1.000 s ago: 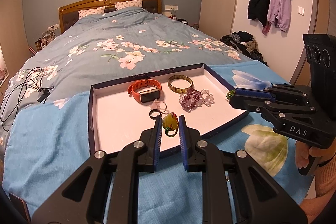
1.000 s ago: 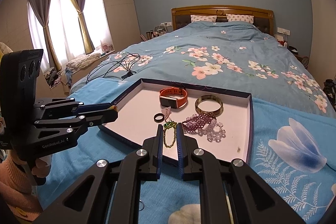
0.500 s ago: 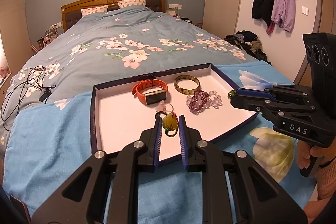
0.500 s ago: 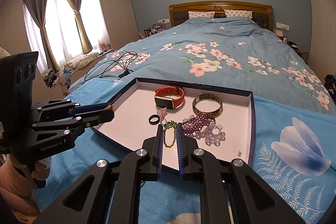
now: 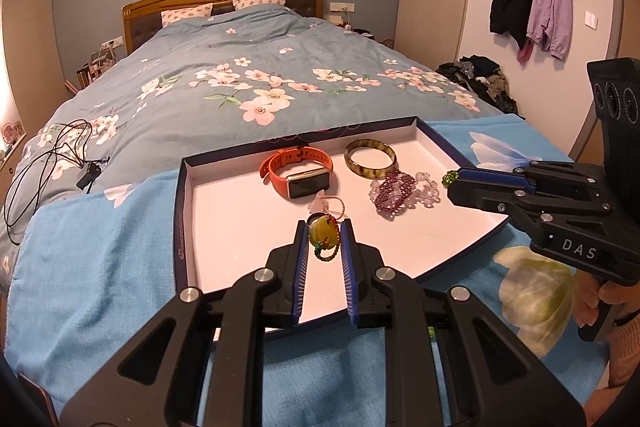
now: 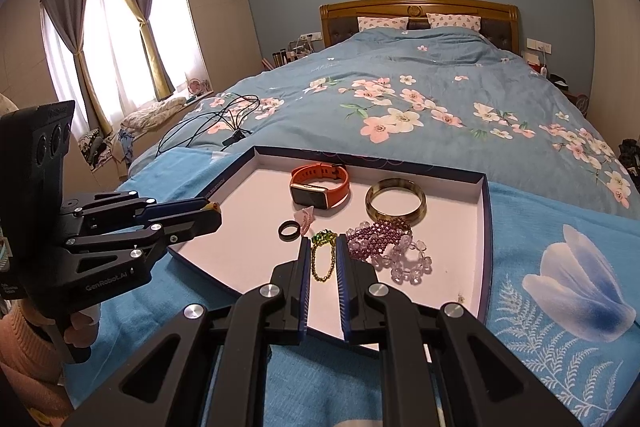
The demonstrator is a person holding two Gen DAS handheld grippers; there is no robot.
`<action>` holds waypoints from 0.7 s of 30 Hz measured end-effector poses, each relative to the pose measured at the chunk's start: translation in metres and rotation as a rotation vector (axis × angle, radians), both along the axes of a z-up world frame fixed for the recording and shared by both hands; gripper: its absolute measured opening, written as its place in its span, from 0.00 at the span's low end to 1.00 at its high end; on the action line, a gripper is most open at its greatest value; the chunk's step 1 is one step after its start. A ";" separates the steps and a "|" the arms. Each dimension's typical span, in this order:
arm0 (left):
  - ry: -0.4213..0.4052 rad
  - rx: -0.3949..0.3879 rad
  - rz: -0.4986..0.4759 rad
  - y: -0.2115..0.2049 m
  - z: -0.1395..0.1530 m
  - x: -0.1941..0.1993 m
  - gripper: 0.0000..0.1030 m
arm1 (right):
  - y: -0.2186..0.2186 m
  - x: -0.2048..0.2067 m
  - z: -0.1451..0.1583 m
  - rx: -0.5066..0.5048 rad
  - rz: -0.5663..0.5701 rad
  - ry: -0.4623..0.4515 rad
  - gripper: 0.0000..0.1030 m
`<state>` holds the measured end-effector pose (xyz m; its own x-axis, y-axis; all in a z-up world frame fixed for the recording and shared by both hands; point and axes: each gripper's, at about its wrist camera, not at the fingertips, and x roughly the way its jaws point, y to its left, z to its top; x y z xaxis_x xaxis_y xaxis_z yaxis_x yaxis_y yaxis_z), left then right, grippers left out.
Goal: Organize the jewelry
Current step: 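Open the left tool to drop the pendant in the box while the right tool releases the gold chain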
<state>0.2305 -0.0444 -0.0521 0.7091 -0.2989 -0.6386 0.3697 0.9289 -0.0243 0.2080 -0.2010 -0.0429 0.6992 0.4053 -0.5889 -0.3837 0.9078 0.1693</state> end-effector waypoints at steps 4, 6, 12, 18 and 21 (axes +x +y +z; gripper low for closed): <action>0.004 0.007 0.005 -0.001 -0.003 0.004 0.16 | 0.001 0.002 -0.002 -0.003 -0.002 0.004 0.10; 0.005 0.008 0.009 -0.002 -0.004 0.006 0.16 | 0.000 0.003 -0.002 -0.004 -0.003 0.008 0.10; 0.013 0.012 0.015 -0.001 -0.008 0.011 0.16 | 0.000 0.004 -0.003 -0.008 -0.005 0.009 0.10; 0.020 0.017 0.018 -0.001 -0.011 0.016 0.16 | 0.000 0.009 -0.007 -0.013 -0.006 0.020 0.10; 0.032 0.011 0.017 -0.001 -0.014 0.019 0.16 | 0.001 0.011 -0.009 -0.019 -0.005 0.024 0.10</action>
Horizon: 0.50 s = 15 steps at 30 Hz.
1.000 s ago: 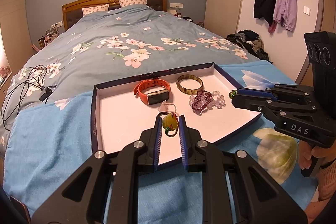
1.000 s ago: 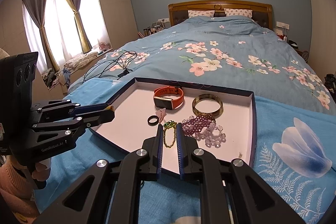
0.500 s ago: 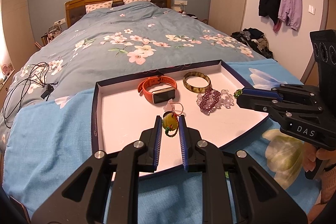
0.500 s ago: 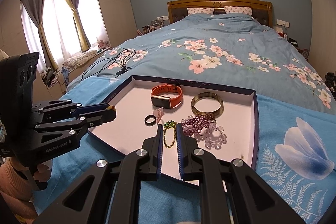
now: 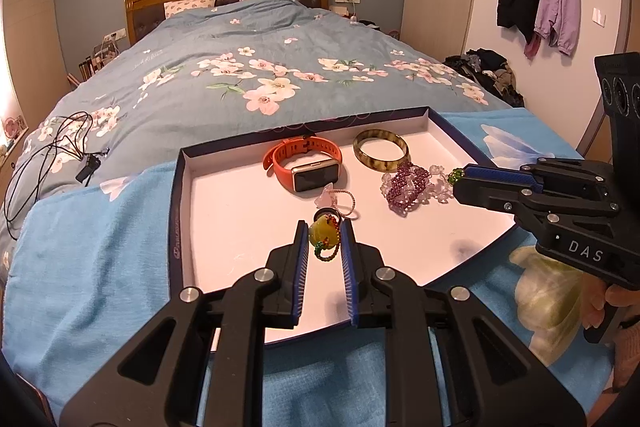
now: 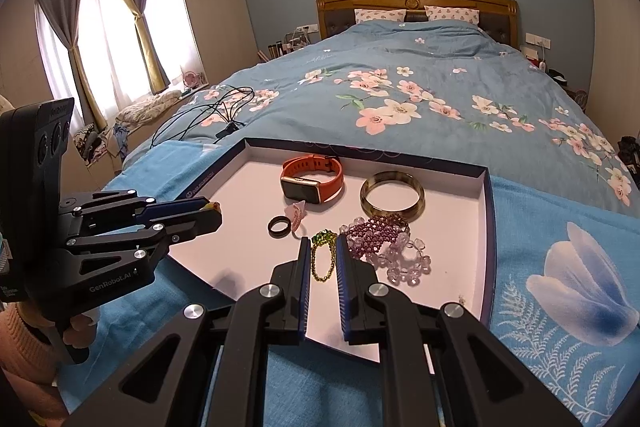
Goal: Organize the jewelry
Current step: 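Open the left tool to drop the pendant in the box while the right tool releases the gold chain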
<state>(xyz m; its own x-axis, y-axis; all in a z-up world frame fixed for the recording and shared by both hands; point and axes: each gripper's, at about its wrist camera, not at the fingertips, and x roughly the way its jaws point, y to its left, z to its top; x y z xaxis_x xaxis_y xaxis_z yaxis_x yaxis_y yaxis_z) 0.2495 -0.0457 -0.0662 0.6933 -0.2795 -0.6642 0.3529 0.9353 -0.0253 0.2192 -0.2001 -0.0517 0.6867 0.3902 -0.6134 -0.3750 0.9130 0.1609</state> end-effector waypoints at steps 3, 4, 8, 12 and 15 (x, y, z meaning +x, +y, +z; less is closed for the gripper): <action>0.017 -0.002 0.001 0.000 -0.004 0.004 0.16 | 0.001 0.004 -0.002 -0.010 0.001 0.006 0.10; 0.023 -0.002 -0.002 -0.001 -0.006 0.005 0.16 | 0.002 0.005 -0.002 -0.012 0.001 0.007 0.10; 0.038 0.003 -0.005 -0.003 -0.010 0.010 0.16 | 0.004 0.008 -0.005 -0.021 0.002 0.019 0.10; 0.058 0.005 -0.004 -0.005 -0.014 0.016 0.16 | 0.005 0.012 -0.008 -0.028 0.002 0.033 0.10; 0.071 0.003 -0.005 -0.006 -0.016 0.020 0.16 | 0.005 0.017 -0.011 -0.034 -0.001 0.046 0.10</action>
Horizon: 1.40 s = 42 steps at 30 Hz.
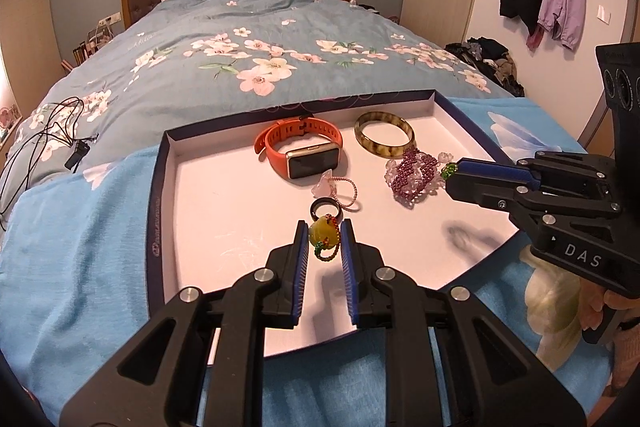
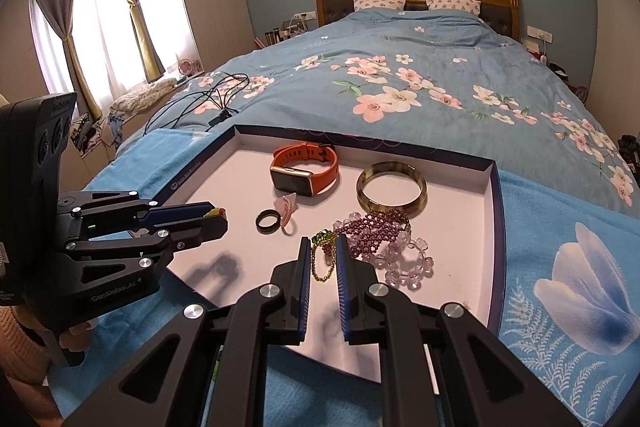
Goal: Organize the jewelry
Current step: 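Open the left tool to drop the pendant in the box while the right tool releases the gold chain, then move the left tool to the green glass ring while the right tool reaches the silver ring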
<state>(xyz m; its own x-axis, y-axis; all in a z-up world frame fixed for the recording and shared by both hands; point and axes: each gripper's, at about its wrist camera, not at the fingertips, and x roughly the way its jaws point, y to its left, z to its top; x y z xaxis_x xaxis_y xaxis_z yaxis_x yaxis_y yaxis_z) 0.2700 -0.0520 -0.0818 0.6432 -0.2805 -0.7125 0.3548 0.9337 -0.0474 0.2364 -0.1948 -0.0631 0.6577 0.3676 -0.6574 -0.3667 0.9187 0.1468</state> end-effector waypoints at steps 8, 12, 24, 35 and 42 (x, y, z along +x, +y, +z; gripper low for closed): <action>0.039 -0.001 0.000 -0.004 -0.008 0.013 0.16 | 0.003 0.010 -0.009 -0.021 -0.009 0.033 0.10; 0.048 0.011 -0.001 -0.007 -0.012 0.019 0.16 | 0.006 0.013 -0.012 -0.035 -0.010 0.040 0.10; 0.035 0.010 0.017 -0.008 -0.010 0.022 0.30 | 0.002 0.016 -0.014 -0.047 -0.037 0.044 0.13; -0.095 -0.006 -0.098 0.003 0.022 -0.049 0.36 | -0.012 -0.034 0.014 0.005 0.010 -0.033 0.23; -0.074 0.003 -0.240 -0.015 0.012 -0.091 0.37 | -0.015 -0.068 0.007 0.003 0.041 -0.008 0.30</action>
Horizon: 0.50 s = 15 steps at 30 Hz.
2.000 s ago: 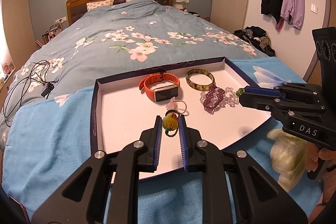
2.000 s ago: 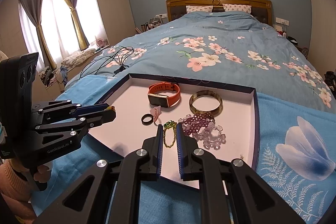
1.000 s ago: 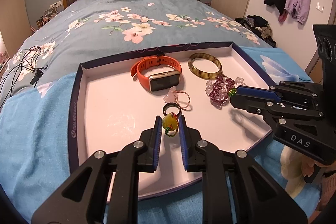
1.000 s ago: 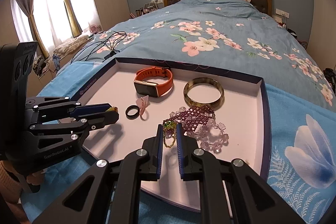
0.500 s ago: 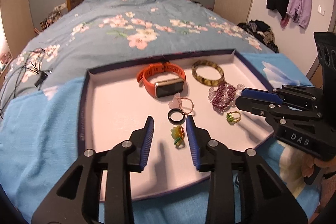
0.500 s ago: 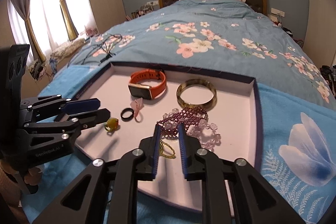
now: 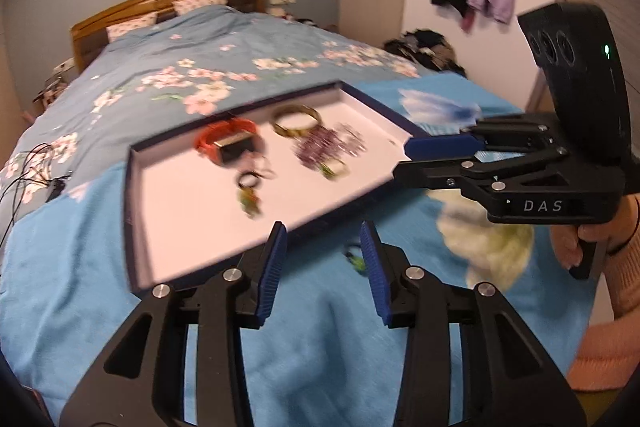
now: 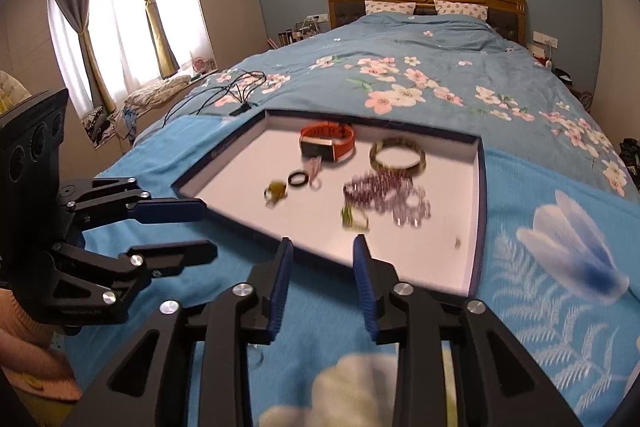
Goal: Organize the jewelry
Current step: 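Move the left tool to the green glass ring while the right tool reaches the silver ring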
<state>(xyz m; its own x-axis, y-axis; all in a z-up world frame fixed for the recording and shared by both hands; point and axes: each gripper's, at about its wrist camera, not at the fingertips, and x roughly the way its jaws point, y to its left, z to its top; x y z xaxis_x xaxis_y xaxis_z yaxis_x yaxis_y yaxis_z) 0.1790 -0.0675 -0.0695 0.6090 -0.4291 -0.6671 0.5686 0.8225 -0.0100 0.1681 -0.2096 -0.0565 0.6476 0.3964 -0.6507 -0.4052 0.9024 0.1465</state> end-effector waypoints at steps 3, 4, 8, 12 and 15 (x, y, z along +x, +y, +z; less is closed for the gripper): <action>0.045 0.034 -0.030 -0.014 -0.014 -0.002 0.37 | -0.002 -0.008 -0.010 -0.005 -0.005 0.029 0.30; 0.055 0.039 -0.035 -0.017 -0.018 -0.002 0.37 | -0.003 -0.010 -0.013 -0.002 -0.006 0.041 0.30; 0.105 0.052 -0.032 -0.027 -0.030 0.004 0.36 | -0.007 -0.016 -0.023 0.014 -0.018 0.067 0.30; 0.149 0.072 -0.014 -0.032 -0.040 0.009 0.32 | -0.011 -0.022 -0.026 0.028 -0.020 0.074 0.30; 0.153 0.062 0.002 -0.031 -0.041 0.011 0.24 | -0.009 -0.025 -0.026 0.020 -0.013 0.072 0.31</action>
